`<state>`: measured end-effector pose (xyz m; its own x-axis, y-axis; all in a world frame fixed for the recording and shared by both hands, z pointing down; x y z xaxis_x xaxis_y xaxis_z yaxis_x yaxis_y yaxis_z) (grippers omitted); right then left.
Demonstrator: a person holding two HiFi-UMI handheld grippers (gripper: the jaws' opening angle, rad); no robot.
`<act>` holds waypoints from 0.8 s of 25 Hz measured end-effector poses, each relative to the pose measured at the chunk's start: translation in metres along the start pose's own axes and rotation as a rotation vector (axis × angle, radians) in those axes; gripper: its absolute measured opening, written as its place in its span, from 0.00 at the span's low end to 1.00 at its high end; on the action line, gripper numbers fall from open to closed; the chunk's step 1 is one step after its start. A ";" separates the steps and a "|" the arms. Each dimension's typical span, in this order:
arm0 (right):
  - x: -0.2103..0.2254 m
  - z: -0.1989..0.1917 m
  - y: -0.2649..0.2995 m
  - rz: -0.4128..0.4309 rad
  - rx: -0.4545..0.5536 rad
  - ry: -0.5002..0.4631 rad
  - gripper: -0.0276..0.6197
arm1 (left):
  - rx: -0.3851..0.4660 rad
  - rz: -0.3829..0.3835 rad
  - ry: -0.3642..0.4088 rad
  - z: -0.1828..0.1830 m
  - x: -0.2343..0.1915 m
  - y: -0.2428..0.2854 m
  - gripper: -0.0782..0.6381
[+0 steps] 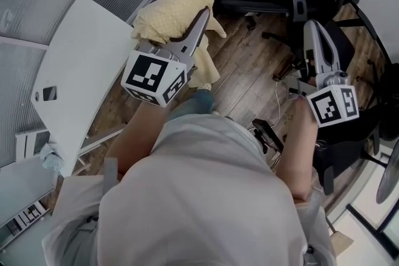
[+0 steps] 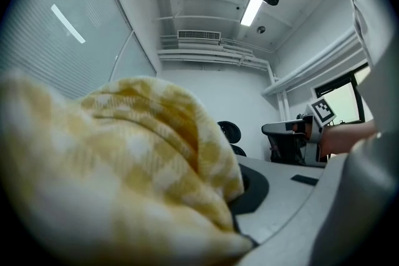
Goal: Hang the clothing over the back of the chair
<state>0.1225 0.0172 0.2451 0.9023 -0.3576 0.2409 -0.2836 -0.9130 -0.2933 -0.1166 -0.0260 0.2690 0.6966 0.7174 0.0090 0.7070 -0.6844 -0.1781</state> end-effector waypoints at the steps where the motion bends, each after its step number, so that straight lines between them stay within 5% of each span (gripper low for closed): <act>1: 0.002 -0.001 0.003 -0.004 0.000 -0.001 0.08 | 0.002 0.000 -0.003 -0.001 -0.004 0.003 0.22; 20: 0.034 -0.014 0.072 -0.066 0.008 -0.057 0.07 | 0.009 -0.063 -0.040 -0.022 -0.057 0.080 0.22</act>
<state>0.1283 -0.0637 0.2451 0.9359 -0.2849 0.2073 -0.2205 -0.9325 -0.2859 -0.0971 -0.1243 0.2762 0.6450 0.7640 -0.0191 0.7483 -0.6364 -0.1870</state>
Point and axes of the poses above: the fingertips, and each gripper's own axes: y forward along the fingers, x to its right, z out of its top, the point moved 3 cm from there along -y, backward along the fingers, and after that the axes turned 11 degrees about x, right-handed, at the moved point
